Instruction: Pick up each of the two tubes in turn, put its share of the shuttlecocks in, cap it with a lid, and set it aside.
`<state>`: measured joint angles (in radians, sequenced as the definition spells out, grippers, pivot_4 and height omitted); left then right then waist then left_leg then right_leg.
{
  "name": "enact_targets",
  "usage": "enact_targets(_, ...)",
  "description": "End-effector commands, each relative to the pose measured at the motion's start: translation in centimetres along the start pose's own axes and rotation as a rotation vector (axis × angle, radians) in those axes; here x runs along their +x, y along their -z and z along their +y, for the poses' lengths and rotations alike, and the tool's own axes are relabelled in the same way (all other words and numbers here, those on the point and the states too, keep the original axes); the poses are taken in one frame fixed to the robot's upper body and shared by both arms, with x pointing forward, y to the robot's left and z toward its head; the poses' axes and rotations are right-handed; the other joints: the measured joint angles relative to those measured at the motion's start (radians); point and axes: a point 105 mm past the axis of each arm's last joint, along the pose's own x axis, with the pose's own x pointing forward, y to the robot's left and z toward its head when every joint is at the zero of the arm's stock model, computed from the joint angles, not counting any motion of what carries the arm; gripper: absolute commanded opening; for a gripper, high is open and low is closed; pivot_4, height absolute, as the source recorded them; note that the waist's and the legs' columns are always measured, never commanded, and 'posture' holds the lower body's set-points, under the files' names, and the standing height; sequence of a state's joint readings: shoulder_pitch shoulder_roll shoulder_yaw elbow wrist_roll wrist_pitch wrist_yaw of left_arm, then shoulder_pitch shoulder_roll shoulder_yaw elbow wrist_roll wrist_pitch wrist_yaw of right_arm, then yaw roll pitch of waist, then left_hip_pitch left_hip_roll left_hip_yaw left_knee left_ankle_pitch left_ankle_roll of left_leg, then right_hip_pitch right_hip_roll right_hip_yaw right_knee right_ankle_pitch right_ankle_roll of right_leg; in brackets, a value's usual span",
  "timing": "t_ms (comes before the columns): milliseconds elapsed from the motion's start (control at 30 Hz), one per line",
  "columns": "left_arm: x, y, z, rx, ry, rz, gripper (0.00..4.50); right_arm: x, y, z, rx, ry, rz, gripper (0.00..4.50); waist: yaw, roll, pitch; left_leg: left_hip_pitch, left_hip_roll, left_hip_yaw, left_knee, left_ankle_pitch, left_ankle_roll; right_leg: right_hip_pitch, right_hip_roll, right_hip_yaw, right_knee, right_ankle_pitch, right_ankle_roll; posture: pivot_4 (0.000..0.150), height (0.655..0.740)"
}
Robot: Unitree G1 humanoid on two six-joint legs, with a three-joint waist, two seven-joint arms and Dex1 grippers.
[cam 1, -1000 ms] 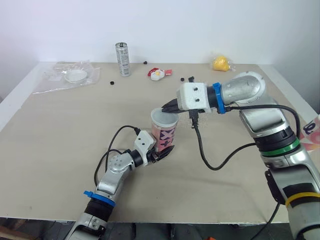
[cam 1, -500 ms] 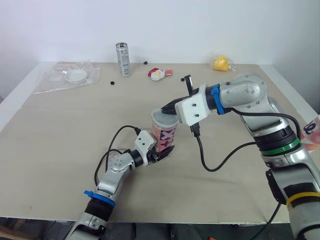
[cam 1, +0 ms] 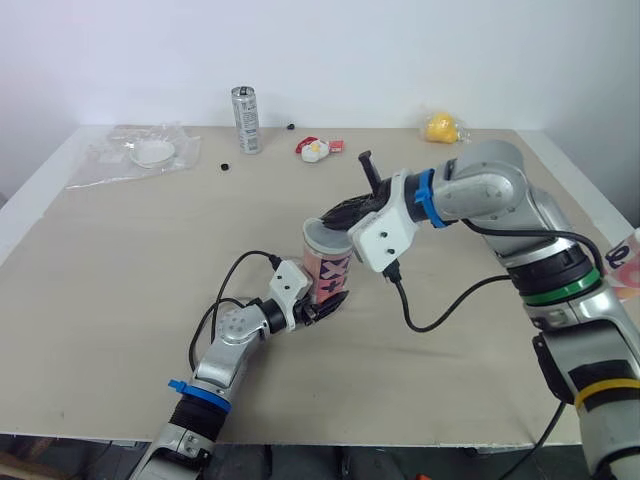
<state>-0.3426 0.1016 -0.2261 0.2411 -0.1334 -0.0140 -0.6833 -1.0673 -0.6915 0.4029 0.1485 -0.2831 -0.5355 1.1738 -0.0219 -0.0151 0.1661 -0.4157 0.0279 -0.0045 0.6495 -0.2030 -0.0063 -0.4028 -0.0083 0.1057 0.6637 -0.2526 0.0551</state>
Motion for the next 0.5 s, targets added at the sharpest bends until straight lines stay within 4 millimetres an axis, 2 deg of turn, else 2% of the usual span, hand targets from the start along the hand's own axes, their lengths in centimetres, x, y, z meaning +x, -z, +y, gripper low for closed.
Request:
enact_targets(33,-0.6,3.4,-1.2,-0.054,0.034,0.127,3.05,-0.1,0.8,1.2,-0.030,-0.075,0.045,0.04,0.000,0.000,0.000,0.000,0.000,0.000,0.000,0.000,0.000,0.000,0.000,0.000,0.000,0.000,0.000,0.150,0.7400)
enact_targets(267,-0.6,3.4,-1.3,-0.054,0.045,0.130,3.05,-0.4,0.1,1.4,-0.060,-0.097,0.021,0.04,0.000,0.000,0.000,0.001,-0.001,0.000,-0.001,0.000,0.000,0.001,-0.001,0.000,0.000,-0.001,0.000,0.150,0.7400)
enact_targets(500,-0.5,3.4,-1.4,-0.054,0.054,0.131,3.05,-0.8,1.3,0.8,-0.135,-0.093,0.099,0.04,0.001,0.000,0.000,0.001,-0.002,0.001,-0.003,0.000,0.000,0.001,-0.004,0.000,0.000,-0.002,0.000,0.150,0.7400)
